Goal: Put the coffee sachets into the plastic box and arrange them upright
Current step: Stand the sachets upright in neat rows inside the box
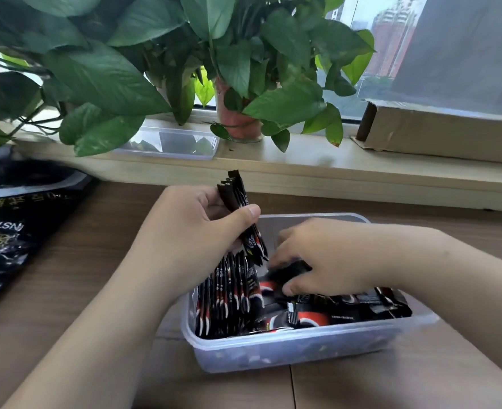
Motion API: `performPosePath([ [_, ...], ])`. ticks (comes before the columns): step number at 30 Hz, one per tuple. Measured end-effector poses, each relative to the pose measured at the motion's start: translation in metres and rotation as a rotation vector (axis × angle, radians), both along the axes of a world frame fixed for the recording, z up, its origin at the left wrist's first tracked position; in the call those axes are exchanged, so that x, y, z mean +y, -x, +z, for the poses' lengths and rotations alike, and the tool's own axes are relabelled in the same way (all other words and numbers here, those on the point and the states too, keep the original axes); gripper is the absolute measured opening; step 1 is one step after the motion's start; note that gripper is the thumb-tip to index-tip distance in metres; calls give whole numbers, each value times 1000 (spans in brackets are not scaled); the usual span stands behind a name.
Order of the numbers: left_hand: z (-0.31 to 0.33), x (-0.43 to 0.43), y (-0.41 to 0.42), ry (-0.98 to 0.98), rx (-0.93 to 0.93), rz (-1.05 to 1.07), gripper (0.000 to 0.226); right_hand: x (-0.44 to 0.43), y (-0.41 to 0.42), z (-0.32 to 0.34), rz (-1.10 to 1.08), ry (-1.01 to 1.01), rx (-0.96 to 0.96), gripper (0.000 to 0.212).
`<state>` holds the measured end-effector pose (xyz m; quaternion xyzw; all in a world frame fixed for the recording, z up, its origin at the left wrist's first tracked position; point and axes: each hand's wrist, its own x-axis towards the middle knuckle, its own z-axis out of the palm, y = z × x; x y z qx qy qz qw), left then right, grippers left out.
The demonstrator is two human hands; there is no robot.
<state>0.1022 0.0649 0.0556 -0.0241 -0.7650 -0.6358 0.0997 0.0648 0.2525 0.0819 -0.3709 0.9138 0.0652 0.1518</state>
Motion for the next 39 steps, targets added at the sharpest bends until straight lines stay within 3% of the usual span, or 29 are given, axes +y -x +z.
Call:
performPosePath([
  [6, -3, -1, 2, 113, 48, -19, 27, -8, -3, -3, 2, 73, -41, 20],
  [12, -4, -3, 3, 118, 71, -16, 23, -15, -9, -4, -27, 116, -54, 16],
  [18, -5, -3, 3, -9, 64, 17, 20, -16, -13, 3, -123, 211, -99, 13],
  [21, -4, -4, 2, -111, 28, 14, 7, -11, -16, 6, -158, 293, -127, 26],
  [30, -1, -4, 1, -173, -24, 0, 9, 14, -28, 17, 95, 346, 75, 19],
  [33, 0, -4, 0, -184, -29, -11, 8, 25, -31, 20, 70, 559, 114, 16],
  [39, 7, -5, -6, -234, -66, -97, 7, 28, -36, 31, -267, 1265, 120, 25],
])
